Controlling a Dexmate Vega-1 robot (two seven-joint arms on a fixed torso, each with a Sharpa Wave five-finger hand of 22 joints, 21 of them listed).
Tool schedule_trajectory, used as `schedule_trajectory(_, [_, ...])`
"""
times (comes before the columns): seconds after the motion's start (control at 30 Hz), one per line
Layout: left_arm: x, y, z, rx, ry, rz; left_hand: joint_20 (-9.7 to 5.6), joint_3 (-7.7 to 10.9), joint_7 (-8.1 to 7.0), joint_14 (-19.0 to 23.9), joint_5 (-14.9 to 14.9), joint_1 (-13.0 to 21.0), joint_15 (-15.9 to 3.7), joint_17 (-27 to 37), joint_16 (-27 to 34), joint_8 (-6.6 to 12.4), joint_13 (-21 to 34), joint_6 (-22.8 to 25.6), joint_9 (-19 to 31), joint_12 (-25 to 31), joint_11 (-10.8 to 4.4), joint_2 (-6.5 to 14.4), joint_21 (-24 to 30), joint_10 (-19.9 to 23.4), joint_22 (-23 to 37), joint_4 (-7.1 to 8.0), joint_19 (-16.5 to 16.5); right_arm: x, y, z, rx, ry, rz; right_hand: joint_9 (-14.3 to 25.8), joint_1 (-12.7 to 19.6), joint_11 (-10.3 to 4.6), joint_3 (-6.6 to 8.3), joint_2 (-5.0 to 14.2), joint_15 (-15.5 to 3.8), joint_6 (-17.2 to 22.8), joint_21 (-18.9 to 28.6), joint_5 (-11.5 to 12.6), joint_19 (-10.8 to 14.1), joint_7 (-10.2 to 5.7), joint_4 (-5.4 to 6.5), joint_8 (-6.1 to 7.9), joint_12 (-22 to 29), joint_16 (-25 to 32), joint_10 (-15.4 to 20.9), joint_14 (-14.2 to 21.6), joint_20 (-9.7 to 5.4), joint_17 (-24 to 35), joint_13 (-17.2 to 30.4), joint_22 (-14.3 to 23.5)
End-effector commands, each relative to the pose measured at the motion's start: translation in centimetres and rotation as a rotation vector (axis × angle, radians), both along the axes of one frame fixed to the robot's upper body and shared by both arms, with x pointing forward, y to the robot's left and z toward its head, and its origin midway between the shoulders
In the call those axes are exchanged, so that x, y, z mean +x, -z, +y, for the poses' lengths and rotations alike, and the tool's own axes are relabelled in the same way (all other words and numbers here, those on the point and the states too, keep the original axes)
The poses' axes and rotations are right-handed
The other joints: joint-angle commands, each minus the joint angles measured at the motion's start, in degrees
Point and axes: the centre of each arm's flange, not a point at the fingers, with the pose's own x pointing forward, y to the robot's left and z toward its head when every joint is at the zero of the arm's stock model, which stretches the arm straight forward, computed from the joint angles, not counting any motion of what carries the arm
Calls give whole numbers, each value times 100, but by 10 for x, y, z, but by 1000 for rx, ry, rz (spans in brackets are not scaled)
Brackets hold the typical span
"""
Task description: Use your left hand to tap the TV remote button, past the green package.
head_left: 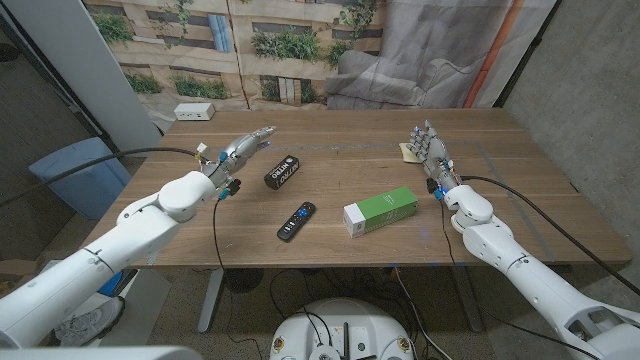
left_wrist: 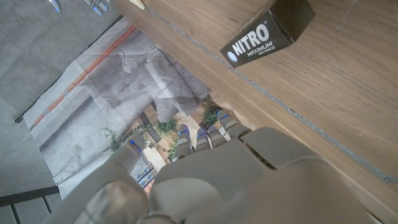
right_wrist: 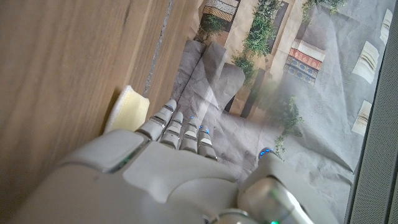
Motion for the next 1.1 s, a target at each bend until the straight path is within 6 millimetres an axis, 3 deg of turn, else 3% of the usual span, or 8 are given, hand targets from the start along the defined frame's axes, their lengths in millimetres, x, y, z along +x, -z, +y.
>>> schedule_trajectory(0.03, [-26,-2,-1,218,-57,-26,-243,16,-71,-42,4,-79,-79,12,31,-7,26,15,18,-24,-27,651,-16,-50,32,83,-36,1,4,-5,-8,3,-4,11,43,0,54,-2,-13,72,23,20,8,3,-6,47,51,21,8,-10,11,-8,3,20])
schedule_trajectory(0.3, [-38,-3,1,392,-96,-66,-331,-129,-201,-73,-5,-223,-183,32,40,51,26,229,21,-18,-116,467,-19,-55,35,217,-47,4,5,-7,-11,19,-3,10,41,4,66,1,-4,77,26,18,5,2,-14,49,53,24,6,-13,9,-38,-2,19])
schedule_trajectory(0.37, [-41,-2,1,423,-124,-97,-362,-173,-365,-105,7,-250,-212,33,35,67,26,347,20,-15,-197,472,-32,-60,36,252,-94,5,5,-7,-9,22,-2,10,40,7,69,3,-1,76,26,18,3,2,-16,49,52,25,2,-16,7,-44,-2,19])
schedule_trajectory(0.53, [-46,-1,2,481,-153,-138,-415,-193,-464,-96,17,-241,-262,22,37,98,24,540,16,3,-271,465,-38,-13,34,238,-121,5,5,-6,-11,29,5,10,37,8,74,5,15,76,27,17,0,-4,-19,48,51,26,-4,-19,10,-57,-4,19])
schedule_trajectory(0.77, [-53,-3,-2,609,-185,-212,-517,-305,-681,-107,12,-244,-361,6,27,99,22,720,12,-7,-399,265,-45,-24,31,176,-164,5,8,-5,-13,38,13,10,21,11,71,-19,39,49,28,11,-9,-6,-27,39,47,31,-22,-25,36,-86,-7,19])
schedule_trajectory(1.1, [-61,1,-15,726,-162,-226,-569,-398,-827,-162,17,-254,-430,1,8,115,22,921,9,-19,-425,156,-60,-45,31,159,-233,2,13,-5,-2,54,20,10,1,29,67,-41,51,37,30,6,-15,-5,-34,37,46,33,-38,-40,47,-119,-10,19])
